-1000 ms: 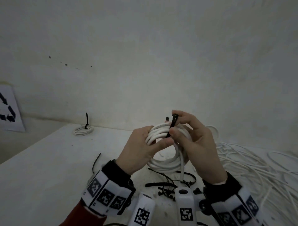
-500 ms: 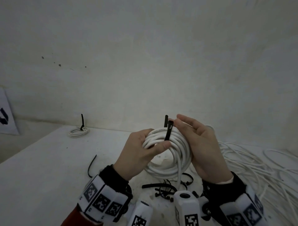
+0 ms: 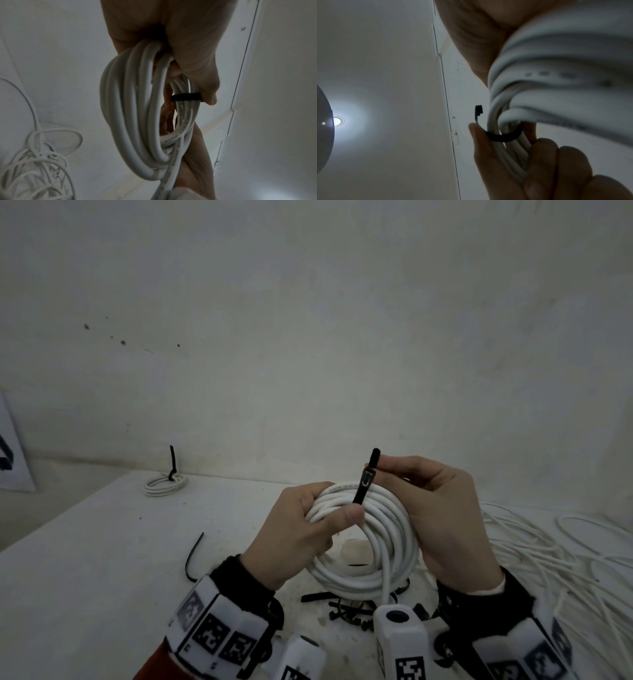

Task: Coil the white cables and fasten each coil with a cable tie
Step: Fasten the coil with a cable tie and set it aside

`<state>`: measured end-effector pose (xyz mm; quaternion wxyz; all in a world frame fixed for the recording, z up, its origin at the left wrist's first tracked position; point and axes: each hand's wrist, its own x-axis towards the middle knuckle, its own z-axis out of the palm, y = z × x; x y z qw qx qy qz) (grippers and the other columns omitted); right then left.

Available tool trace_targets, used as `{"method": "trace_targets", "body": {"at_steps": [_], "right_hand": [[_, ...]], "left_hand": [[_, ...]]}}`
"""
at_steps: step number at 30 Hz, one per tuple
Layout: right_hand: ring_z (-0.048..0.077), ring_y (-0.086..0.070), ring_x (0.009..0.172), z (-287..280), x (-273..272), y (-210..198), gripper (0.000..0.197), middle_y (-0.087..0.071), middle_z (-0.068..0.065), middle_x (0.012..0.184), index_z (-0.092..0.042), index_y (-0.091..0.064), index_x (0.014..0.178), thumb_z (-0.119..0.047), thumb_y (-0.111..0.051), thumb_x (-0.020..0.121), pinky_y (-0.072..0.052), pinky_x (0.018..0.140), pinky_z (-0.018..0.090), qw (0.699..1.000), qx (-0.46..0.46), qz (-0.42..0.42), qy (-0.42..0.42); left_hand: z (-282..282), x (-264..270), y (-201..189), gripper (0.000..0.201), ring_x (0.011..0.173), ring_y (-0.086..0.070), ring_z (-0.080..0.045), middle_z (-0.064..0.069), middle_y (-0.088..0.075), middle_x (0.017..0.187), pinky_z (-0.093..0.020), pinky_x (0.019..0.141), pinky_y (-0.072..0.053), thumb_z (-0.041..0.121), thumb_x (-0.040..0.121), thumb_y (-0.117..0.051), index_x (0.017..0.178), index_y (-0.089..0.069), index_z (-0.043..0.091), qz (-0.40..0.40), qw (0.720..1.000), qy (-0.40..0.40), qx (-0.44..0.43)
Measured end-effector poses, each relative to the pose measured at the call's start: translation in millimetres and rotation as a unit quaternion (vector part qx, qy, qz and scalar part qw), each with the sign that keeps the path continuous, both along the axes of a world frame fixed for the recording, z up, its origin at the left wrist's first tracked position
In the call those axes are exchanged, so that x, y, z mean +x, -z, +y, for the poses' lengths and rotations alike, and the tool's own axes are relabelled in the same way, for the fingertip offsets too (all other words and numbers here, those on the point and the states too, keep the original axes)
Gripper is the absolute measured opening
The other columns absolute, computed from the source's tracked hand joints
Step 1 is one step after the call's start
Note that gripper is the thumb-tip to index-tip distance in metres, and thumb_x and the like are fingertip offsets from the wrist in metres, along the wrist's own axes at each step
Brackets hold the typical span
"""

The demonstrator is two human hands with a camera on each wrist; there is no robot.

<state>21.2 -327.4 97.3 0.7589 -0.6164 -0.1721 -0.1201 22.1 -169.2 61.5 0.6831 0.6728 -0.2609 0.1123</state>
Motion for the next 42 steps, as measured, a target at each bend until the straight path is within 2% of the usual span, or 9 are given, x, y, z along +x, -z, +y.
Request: {"method": "trace_targets", "body": {"at_steps": [4, 7, 15, 20, 25, 31, 34, 38, 42], "right_hand": [[0.026, -0.07, 0.062, -4.2, -3.6, -4.7, 0.009, -0.073, 0.014, 0.072, -0.003, -0.074, 0.077, 0.003, -0.075, 0.071, -0.059, 0.059, 0.033, 0.998, -0.051, -0.022, 0.012], [0.02, -0.071, 0.061, -5.9, -5.5, -7.5, 0.016, -0.073, 0.008, 0.068, -0.009, -0.075, 0.071, 0.007, -0.074, 0.072, -0.059, 0.059, 0.026, 0.994, -0.086, -0.058, 0.033], [0.019, -0.071, 0.064, -7.4, -5.6, -7.6, 0.019, -0.074, 0.004, 0.069, -0.016, -0.075, 0.068, 0.003, -0.076, 0.07, -0.058, 0.06, 0.025, 0.987, -0.118, -0.101, 0.038], [0.018, -0.072, 0.065, -8.3, -6.8, -10.1, 0.022, -0.074, 0.003, 0.071, -0.018, -0.075, 0.065, 0.003, -0.077, 0.069, -0.056, 0.058, 0.022, 0.986, -0.124, -0.106, 0.03], [0.015, -0.071, 0.064, -9.9, -6.0, -9.4, 0.023, -0.074, 0.002, 0.07, -0.02, -0.075, 0.065, 0.003, -0.077, 0.069, -0.054, 0.058, 0.02, 0.984, -0.128, -0.122, 0.025], [0.02, -0.072, 0.068, -9.6, -2.9, -6.3, 0.031, -0.074, 0.0, 0.073, -0.025, -0.074, 0.062, 0.004, -0.076, 0.073, -0.059, 0.063, 0.032, 0.978, -0.161, -0.129, 0.035], [0.026, -0.072, 0.075, -10.3, -0.8, -4.1, 0.025, -0.075, 0.005, 0.082, -0.015, -0.072, 0.068, 0.01, -0.071, 0.076, -0.06, 0.07, 0.041, 0.978, -0.165, -0.124, 0.013], [0.037, -0.071, 0.077, -14.0, -0.7, -5.3, 0.018, -0.07, 0.026, 0.083, -0.006, -0.074, 0.071, -0.004, -0.057, 0.074, -0.057, 0.062, 0.031, 0.99, -0.096, -0.081, -0.069], [0.032, -0.07, 0.078, -10.9, 0.1, -4.2, 0.026, -0.072, 0.021, 0.083, -0.01, -0.073, 0.065, -0.034, -0.083, 0.065, -0.055, 0.066, 0.03, 0.989, -0.097, -0.061, -0.089]], "left_hand": [[-1.0, -0.8, -0.8, 0.018, 0.041, -0.033, -0.009, 0.012, -0.042, 0.048, -0.024, 0.043, -0.032, 0.047, 0.069, -0.064, 0.065, -0.068, 0.03, 0.016, 1.0, 0.005, -0.007], [-0.8, -1.0, -0.9, 0.019, 0.041, -0.032, -0.01, 0.009, -0.04, 0.047, -0.027, 0.044, -0.029, 0.047, 0.069, -0.064, 0.064, -0.068, 0.03, 0.017, 1.0, 0.004, -0.002], [1.1, 0.6, 0.9, 0.019, 0.041, -0.032, -0.008, 0.011, -0.041, 0.048, -0.026, 0.043, -0.03, 0.047, 0.069, -0.065, 0.066, -0.068, 0.029, 0.024, 1.0, 0.014, 0.008], [1.2, 1.3, 1.1, 0.028, 0.042, -0.031, -0.008, 0.012, -0.04, 0.049, -0.026, 0.043, -0.029, 0.06, 0.065, -0.071, 0.066, -0.068, 0.032, 0.004, 1.0, 0.022, 0.01], [0.1, 1.5, 1.5, 0.018, 0.04, -0.032, -0.007, 0.01, -0.041, 0.047, -0.026, 0.043, -0.031, 0.048, 0.069, -0.063, 0.063, -0.067, 0.032, 0.009, 1.0, 0.01, 0.017], [2.7, 3.2, 2.4, 0.023, 0.041, -0.035, -0.008, 0.008, -0.043, 0.05, -0.024, 0.044, -0.033, 0.048, 0.068, -0.064, 0.066, -0.067, 0.026, 0.035, 0.999, 0.01, 0.035], [5.0, 3.5, 1.4, 0.03, 0.044, -0.033, -0.012, -0.001, -0.043, 0.056, -0.026, 0.045, -0.031, 0.048, 0.068, -0.065, 0.073, -0.069, 0.019, 0.042, 0.998, 0.018, 0.041], [9.4, 3.7, -0.2, 0.023, 0.043, -0.034, -0.008, 0.0, -0.047, 0.056, -0.021, 0.042, -0.03, 0.046, 0.069, -0.066, 0.07, -0.069, 0.023, 0.035, 0.997, 0.017, 0.061], [11.5, 4.1, -2.0, 0.029, 0.042, -0.042, 0.003, 0.016, -0.055, 0.053, -0.009, 0.045, -0.033, 0.03, 0.078, -0.071, 0.089, -0.068, 0.003, 0.013, 0.996, 0.019, 0.09]]}}
